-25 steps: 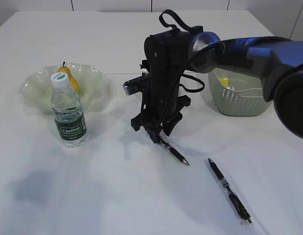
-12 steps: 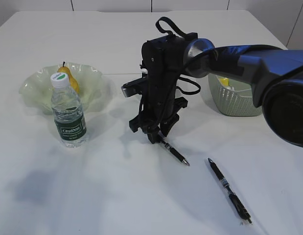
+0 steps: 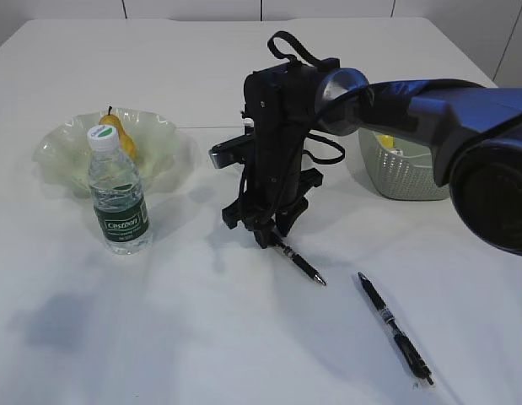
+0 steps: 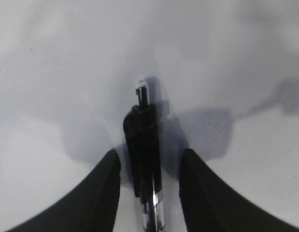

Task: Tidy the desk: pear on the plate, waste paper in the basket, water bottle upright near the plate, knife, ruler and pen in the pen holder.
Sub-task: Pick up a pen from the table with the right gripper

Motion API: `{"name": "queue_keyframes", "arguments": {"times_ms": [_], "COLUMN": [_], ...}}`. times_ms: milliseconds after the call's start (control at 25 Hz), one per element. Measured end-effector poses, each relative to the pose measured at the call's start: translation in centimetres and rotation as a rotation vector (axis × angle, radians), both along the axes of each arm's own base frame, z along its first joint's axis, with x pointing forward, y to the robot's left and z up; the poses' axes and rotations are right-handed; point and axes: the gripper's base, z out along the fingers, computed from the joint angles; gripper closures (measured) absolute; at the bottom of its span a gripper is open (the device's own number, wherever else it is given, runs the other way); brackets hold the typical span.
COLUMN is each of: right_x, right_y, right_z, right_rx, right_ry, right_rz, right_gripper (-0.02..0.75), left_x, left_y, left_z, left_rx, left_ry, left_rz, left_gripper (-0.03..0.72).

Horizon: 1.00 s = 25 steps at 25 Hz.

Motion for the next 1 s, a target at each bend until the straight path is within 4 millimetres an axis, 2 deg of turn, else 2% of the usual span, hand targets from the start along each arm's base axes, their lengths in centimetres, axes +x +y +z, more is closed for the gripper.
{"name": "queue_keyframes", "arguments": {"times_ms": [480, 640, 880, 1000], "right_x": [0.02, 0.02, 0.1, 0.32], "right_y": [0.15, 0.15, 0.01, -0.52], "right_z": [-0.1, -0.1, -0.1, 0.67], "right_rx": [0.012, 0.011, 0.029, 0.073], "right_ry": [0.006, 0.006, 0.016, 0.023], "right_rz": [-0.004, 0.0, -0.011, -0.03], "right_gripper": [0.613, 0.645, 0.65, 0.651], "left_x": [0.18, 0.19, 0.34, 0.38], "left_y": [0.0, 0.0, 0.0, 0.02], "left_z": [-0.19, -0.2, -0.36, -0.4], "left_rx": [0.0, 0.0, 0.0, 0.0], "left_ry": [0.011, 0.012, 0.022, 0.025], "left_rz": [0.0, 0.0, 0.0, 0.001], "left_gripper": [0.295, 0.295, 0.295, 0.295]}}
